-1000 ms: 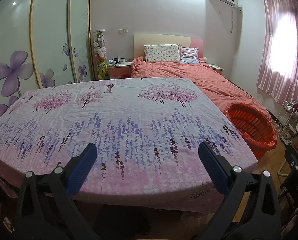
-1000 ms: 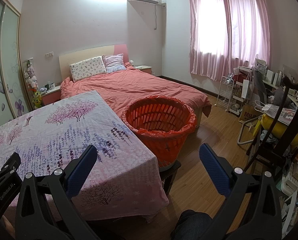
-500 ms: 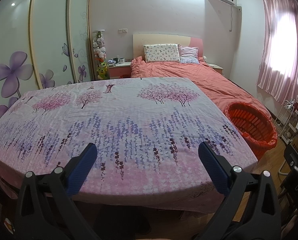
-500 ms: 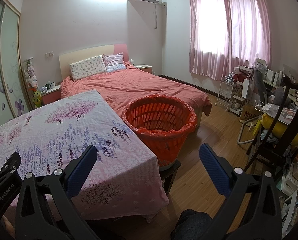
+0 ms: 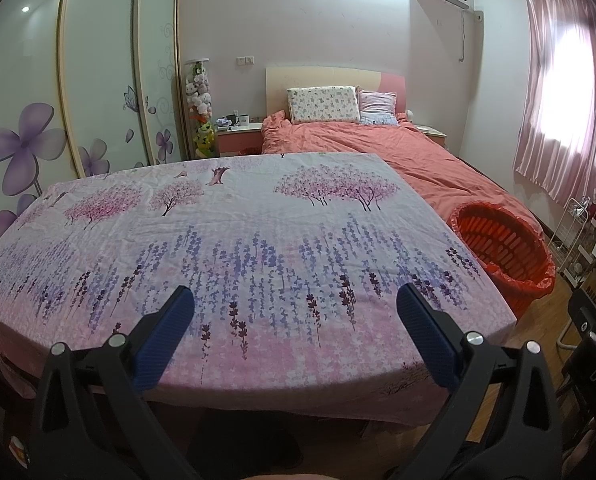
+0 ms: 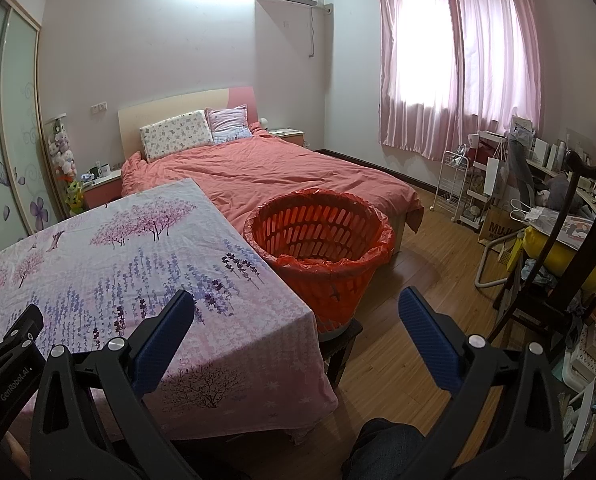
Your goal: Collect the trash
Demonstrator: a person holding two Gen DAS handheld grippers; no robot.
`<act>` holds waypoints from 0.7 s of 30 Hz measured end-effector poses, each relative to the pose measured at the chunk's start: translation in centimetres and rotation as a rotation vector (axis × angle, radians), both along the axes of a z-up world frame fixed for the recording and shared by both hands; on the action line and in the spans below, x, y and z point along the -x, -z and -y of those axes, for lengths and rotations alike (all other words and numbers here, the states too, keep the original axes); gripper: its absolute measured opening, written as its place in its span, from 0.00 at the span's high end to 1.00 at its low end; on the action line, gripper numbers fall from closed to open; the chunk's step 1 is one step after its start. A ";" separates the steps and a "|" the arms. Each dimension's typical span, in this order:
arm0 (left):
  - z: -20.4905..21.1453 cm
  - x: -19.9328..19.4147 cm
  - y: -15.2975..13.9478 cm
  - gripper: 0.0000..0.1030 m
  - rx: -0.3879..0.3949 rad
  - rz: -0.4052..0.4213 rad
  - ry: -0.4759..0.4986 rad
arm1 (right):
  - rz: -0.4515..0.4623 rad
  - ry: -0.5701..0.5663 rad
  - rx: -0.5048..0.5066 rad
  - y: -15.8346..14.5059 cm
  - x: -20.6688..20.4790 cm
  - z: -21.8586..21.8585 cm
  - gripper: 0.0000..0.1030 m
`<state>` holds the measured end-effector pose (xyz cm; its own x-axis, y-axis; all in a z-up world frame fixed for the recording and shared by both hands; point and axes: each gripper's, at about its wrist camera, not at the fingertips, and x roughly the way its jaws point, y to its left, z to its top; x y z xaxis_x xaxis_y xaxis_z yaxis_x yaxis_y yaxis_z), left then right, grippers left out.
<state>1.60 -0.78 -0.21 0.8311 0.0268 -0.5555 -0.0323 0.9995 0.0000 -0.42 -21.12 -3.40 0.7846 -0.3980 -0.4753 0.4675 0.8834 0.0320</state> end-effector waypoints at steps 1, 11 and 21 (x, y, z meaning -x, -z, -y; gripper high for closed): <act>0.1 0.0 0.0 0.04 0.000 0.000 0.000 | 0.000 0.000 0.000 0.0 0.0 0.0 0.02; -0.2 0.0 0.1 0.04 -0.002 -0.002 0.000 | 0.000 0.000 0.000 0.0 0.0 0.0 0.02; -0.3 0.0 0.3 0.04 -0.004 -0.003 0.000 | -0.001 0.001 -0.001 0.0 0.0 0.1 0.02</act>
<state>1.64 -0.45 -0.51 0.8293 0.0292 -0.5580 -0.0323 0.9995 0.0043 -0.39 -21.17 -3.36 0.7841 -0.3981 -0.4761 0.4680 0.8831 0.0322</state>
